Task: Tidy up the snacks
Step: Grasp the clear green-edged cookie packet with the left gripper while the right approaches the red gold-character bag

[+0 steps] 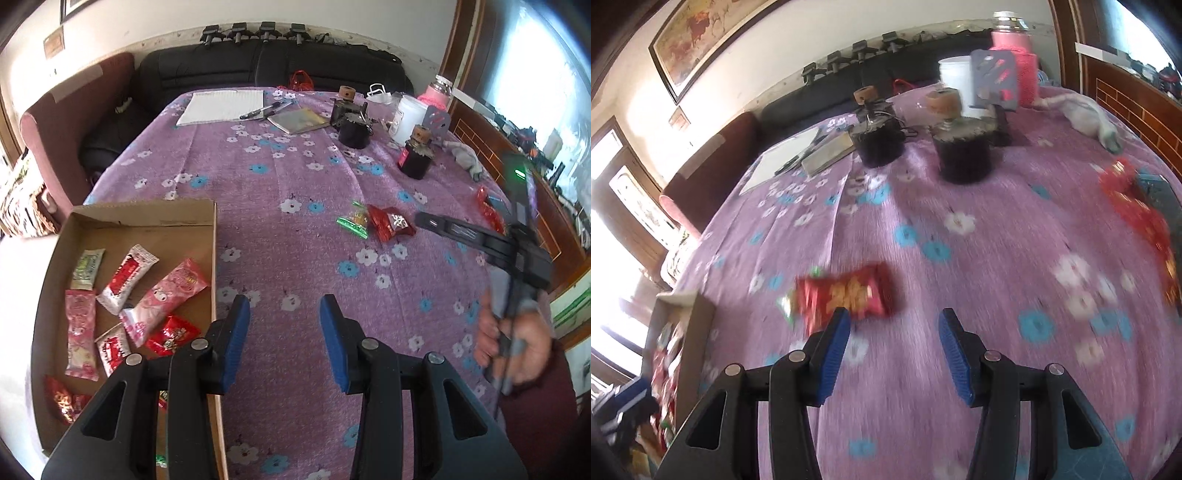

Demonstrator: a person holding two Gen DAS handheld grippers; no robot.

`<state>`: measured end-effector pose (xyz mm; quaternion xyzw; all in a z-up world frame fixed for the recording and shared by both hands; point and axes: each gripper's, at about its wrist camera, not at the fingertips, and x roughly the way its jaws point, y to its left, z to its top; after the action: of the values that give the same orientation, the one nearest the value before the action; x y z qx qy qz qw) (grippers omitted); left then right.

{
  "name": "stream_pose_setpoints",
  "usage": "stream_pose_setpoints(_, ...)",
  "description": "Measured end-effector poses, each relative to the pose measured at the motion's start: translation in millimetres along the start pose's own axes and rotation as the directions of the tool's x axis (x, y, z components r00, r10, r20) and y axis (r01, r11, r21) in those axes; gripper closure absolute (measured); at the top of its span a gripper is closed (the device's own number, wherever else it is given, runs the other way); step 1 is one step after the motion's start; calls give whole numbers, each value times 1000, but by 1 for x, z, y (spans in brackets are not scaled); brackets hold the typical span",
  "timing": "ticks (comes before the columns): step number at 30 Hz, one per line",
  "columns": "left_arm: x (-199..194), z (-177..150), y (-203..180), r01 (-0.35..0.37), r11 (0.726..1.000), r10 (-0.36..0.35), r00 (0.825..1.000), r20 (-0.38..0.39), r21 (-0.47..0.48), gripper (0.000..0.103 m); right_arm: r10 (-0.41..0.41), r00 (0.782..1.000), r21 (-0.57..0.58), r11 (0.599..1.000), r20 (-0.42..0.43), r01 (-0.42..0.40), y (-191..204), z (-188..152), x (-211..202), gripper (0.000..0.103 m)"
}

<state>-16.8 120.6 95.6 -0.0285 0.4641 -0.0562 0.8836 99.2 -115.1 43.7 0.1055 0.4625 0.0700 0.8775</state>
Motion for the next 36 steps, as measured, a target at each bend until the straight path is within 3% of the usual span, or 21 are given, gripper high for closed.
stream_pose_setpoints(4,6,8,3,21,999,-21,1000,-22,-25,66,-54,998,-28,998,-22,53,14,21,29,51)
stream_pose_setpoints(8,11,13,3,23,999,-24,999,-35,-24,66,-104,993,-127,987,-62,96,28,20,42,52)
stream_pose_setpoints(14,22,26,-4,49,999,-49,997,-60,-10,66,-166,982,-270,953,-92,136,29,-14,17,51)
stream_pose_setpoints(17,29,34,-12,85,996,-86,993,-75,-15,66,-188,976,-267,951,-107,154,16,-31,-2,46)
stream_pose_setpoints(19,35,41,-20,97,995,-98,992,-76,-12,66,-217,974,-238,951,-70,195,5,-38,-14,41)
stream_pose_setpoints(23,52,60,-37,125,992,-124,989,-77,10,66,-90,996,-43,995,-28,89,-25,-44,-42,35)
stream_pose_setpoints(26,70,76,-46,155,988,-154,983,-95,2,66,5,999,82,997,-46,-1,-38,-54,-52,35)
stream_pose_setpoints(29,93,90,-58,171,985,-167,980,-111,20,66,55,992,94,995,-117,-44,-30,-67,-43,34)
stream_pose_setpoints(31,108,97,-65,153,987,-147,982,-116,50,66,27,996,43,999,-82,-23,-16,-73,-45,34)
stream_pose_setpoints(33,122,101,-72,145,987,-135,982,-133,74,66,85,992,30,996,-88,-83,-9,-76,-42,34)
stream_pose_setpoints(36,144,103,-80,139,986,-122,978,-167,96,66,92,994,-3,996,-57,-92,-5,-78,-42,34)
